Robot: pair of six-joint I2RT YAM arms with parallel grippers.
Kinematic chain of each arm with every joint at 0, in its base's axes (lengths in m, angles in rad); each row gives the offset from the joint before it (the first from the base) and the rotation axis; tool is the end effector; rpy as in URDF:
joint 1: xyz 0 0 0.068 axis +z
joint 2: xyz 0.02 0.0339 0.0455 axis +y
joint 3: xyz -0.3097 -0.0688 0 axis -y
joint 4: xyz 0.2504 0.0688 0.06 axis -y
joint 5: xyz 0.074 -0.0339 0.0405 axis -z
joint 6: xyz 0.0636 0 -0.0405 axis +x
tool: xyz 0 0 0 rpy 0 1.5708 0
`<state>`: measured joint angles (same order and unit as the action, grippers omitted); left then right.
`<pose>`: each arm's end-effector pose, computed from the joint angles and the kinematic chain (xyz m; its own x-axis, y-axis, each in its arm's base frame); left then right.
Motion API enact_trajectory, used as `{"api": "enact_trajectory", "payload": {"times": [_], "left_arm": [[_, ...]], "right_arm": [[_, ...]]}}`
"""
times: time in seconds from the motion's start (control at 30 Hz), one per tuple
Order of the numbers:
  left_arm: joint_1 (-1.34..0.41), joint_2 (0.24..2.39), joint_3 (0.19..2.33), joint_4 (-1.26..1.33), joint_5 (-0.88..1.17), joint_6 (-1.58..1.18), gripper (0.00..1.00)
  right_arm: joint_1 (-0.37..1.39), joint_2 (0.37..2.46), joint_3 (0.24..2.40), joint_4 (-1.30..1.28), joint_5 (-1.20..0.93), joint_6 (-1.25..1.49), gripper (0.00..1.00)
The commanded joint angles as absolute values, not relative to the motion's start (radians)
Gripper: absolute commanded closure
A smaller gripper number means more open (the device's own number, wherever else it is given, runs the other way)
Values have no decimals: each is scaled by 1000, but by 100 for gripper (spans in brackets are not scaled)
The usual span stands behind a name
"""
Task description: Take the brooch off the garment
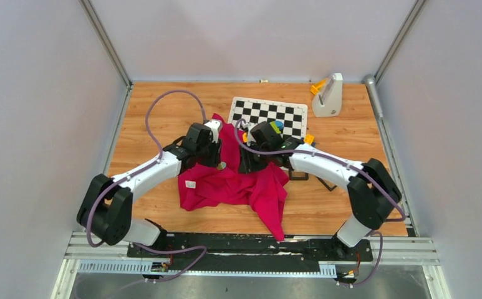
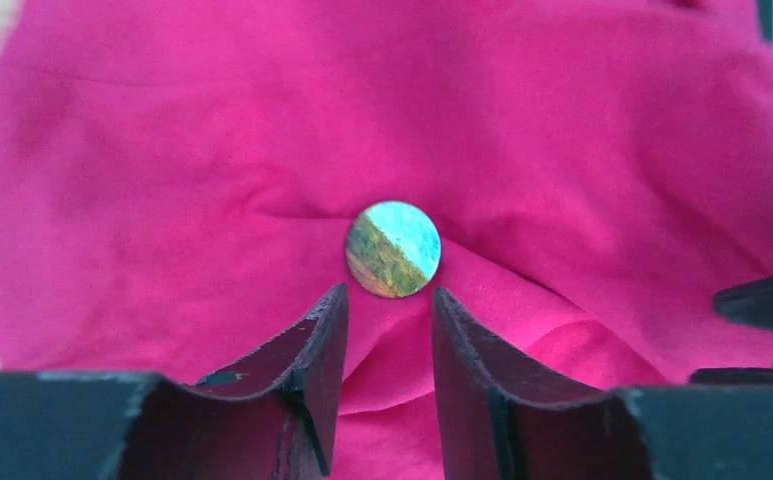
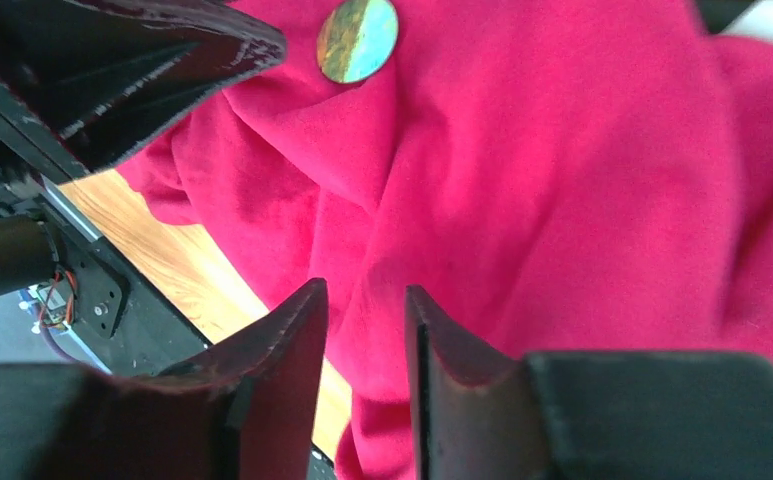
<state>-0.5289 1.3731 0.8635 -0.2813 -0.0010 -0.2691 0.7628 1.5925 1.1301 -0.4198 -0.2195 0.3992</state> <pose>0.2623 -0.1532 0.2496 -0.7257 0.1162 -0.6781 0.3226 0.9280 -0.1863 0.2536 0.2616 0.2601 -0.8153 -0.2545 -0.5201 -0.4966 0.7694 0.4019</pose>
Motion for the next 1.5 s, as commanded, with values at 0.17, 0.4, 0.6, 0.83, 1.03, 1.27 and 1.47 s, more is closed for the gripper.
{"api": "enact_trajectory", "payload": {"times": [0.17,0.4,0.6,0.83,1.03,1.27,1.47], "left_arm": [[-534,1449,746,-175,202,-391,83],[-547,1417,622,-143,222,-436,96],[-563,1265,637,-209,120,-426,88],[-611,1221,713,-295,-65,-388,29],[-685,1364,836,-339,-175,-376,30],[-725,1541,938,-344,-265,-414,29],[-726,1645,956,-328,-310,-432,41]], "right_arm": [[787,1766,1060,-339,-236,507,87],[784,1748,993,-329,-239,520,93],[784,1665,985,-298,-245,486,91],[784,1627,931,-207,-252,477,89],[784,1595,895,-150,-244,483,89],[783,1531,807,-66,-213,518,89],[784,1535,795,-50,-217,520,89]]}}
